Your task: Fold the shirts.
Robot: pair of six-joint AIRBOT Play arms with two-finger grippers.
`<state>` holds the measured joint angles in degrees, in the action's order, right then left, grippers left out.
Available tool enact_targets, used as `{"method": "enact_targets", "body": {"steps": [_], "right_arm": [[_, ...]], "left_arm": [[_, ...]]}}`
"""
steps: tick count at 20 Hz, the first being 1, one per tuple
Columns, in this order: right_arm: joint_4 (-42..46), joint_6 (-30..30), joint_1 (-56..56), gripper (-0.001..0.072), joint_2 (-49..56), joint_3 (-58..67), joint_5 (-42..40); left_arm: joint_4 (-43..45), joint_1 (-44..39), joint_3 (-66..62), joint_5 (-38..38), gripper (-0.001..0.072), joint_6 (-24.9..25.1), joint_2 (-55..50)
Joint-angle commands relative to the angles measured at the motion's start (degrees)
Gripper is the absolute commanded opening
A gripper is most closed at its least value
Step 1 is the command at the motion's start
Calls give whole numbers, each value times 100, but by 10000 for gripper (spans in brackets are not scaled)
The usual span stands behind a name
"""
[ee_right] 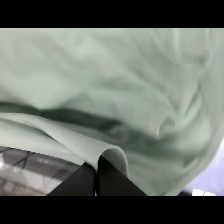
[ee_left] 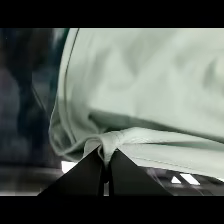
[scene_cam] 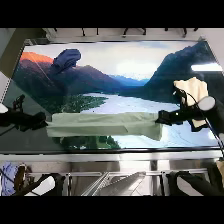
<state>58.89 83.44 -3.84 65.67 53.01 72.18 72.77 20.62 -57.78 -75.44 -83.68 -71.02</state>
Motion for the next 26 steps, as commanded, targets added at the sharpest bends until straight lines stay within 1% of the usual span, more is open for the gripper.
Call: {"method": "enact_targets", "body": {"steps": [1,3,6,8,10,11,12,13,14,16,17,18,20,21,22,23,26], "right_arm": [[-116,-111,153,32,1392,1049,-254],[-184,-94,155,33,1882,1287,-278],[-219,-94,155,33,2326,1290,-173],[-219,-96,155,33,2417,1290,-55],[-219,-122,122,43,2339,1296,74],[-243,-229,90,191,2251,1300,186],[-269,-317,11,608,2127,1303,356],[-273,-398,-87,710,1982,1303,557],[-260,-525,-212,710,1825,1303,811],[-190,-776,-570,710,1556,1274,1237],[-83,-857,-776,710,1510,1235,1255],[-39,-874,-977,710,1530,1165,1196],[-68,-1051,-1360,710,1683,909,949],[-151,-1217,-1528,710,1827,780,868],[-323,-1399,-1652,710,2020,717,868],[-535,-1628,-1735,710,2267,713,892],[-977,-2100,-1759,711,2855,713,656]], "left_arm": [[-24,-417,-1185,-122,13,127,-1276],[83,-549,-1572,-341,13,129,-1836],[313,-623,-1923,-686,13,111,-2472],[227,-623,-2055,-914,14,114,-2754],[232,-623,-2083,-988,14,111,-2817],[238,-616,-2081,-975,44,111,-2767],[295,-616,-2081,-938,334,66,-2684],[435,-603,-2081,-879,629,-103,-2562],[498,-581,-2081,-807,678,-212,-2413],[525,-511,-2081,-743,678,-289,-2046],[525,-479,-2081,-748,678,-407,-1845],[522,-466,-2081,-750,677,-518,-1644],[509,-516,-2081,-793,677,-586,-1224],[511,-577,-2081,-879,627,-584,-1045],[514,-656,-2081,-1001,189,-570,-872],[511,-737,-2081,-1056,13,-452,-728],[520,-1032,-2081,-1034,13,-442,-417]]}}
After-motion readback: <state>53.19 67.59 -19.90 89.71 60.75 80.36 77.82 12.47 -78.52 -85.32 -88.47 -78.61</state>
